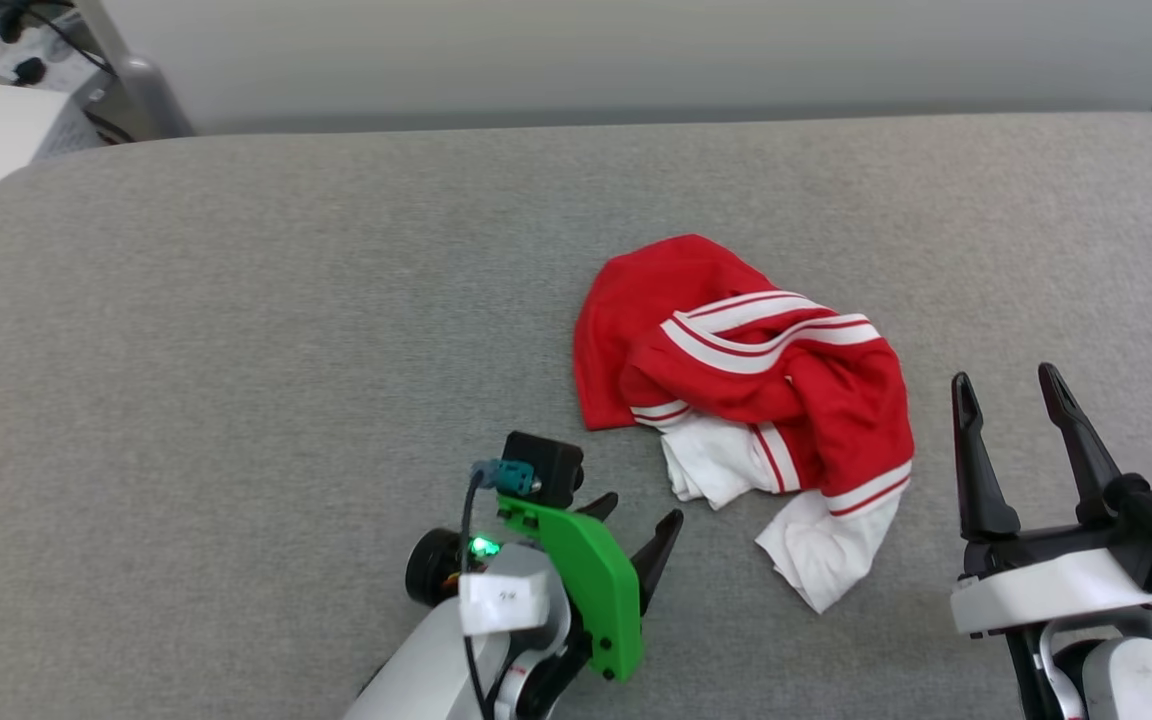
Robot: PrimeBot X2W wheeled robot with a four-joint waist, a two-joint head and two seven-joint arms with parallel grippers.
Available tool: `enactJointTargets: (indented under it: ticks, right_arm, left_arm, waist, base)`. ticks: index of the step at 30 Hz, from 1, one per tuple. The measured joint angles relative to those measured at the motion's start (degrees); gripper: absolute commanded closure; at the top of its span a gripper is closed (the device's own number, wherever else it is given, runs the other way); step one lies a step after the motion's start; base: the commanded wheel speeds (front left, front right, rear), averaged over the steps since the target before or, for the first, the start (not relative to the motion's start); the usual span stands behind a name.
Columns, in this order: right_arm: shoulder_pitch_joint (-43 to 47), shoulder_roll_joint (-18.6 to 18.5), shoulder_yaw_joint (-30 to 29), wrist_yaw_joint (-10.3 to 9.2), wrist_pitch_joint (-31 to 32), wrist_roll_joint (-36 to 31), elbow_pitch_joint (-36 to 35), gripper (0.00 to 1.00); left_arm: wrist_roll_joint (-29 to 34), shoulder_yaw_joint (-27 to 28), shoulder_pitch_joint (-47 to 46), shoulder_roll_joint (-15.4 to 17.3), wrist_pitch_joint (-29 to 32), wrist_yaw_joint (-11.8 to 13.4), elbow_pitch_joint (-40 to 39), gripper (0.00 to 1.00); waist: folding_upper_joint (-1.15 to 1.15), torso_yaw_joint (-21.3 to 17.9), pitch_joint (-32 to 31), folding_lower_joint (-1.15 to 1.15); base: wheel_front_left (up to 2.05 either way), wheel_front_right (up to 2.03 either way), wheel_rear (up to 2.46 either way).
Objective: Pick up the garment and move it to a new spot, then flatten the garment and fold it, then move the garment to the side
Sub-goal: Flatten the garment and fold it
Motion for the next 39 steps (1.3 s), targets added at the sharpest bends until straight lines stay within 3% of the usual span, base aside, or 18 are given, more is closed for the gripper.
enactJointTargets:
  ticks: [10, 18, 19, 20, 21, 33, 39]
  right_arm:
    - [-1.9, 0.3, 0.8, 0.0, 0.0, 0.1, 0.1, 0.0]
    - [-2.2, 0.6, 1.3, 0.0, 0.0, 0.2, 0.1, 0.0]
    - [-2.2, 0.6, 1.2, 0.0, 0.0, 0.2, 0.2, 0.0]
    - [-2.2, 0.7, 1.1, 0.0, 0.0, 0.2, 0.2, 0.0]
    - [-2.2, 0.7, 1.0, 0.0, 0.0, 0.2, 0.3, 0.0]
    - [-1.4, 0.9, 0.3, 0.0, 0.0, 0.0, 1.3, 0.0]
    - [0.4, 0.9, 0.1, 0.0, 0.0, 0.0, 1.8, 0.0]
  left_arm:
    - [-3.5, -3.8, -9.2, -0.1, -1.0, 4.5, 8.5, 0.0]
    - [-6.4, -5.8, -13.8, -0.2, -5.3, 5.0, 16.2, 0.0]
    - [-6.5, -6.2, -14.2, -0.2, -5.5, 5.0, 17.1, 0.52]
    - [-6.5, -6.6, -14.4, -0.2, -5.6, 4.9, 17.7, 0.8]
    - [-6.8, -7.0, -14.7, -0.2, -6.0, 4.7, 18.4, 1.0]
    - [-9.5, -8.9, -13.0, -0.5, -13.2, 3.3, 21.2, 1.0]
    - [-7.8, -7.3, -13.0, 4.6, -16.4, 5.5, 15.8, 1.0]
  waist:
    - [0.0, -4.7, 4.1, 0.0]
    - [0.0, -7.6, 6.3, 0.01]
    - [0.0, -7.8, 6.4, 0.0]
    - [0.0, -7.8, 6.5, 0.01]
    - [0.0, -7.8, 6.4, 0.01]
    - [0.0, -4.0, 1.8, 0.0]
    - [0.0, -0.8, -1.6, 0.0]
  base:
    - [0.0, 0.0, 0.0]
    - [0.0, 0.0, 0.0]
    - [0.0, 0.0, 0.0]
    - [0.0, 0.0, 0.0]
    - [0.0, 0.0, 0.0]
    - [0.0, 0.0, 0.0]
    - [0.0, 0.0, 0.0]
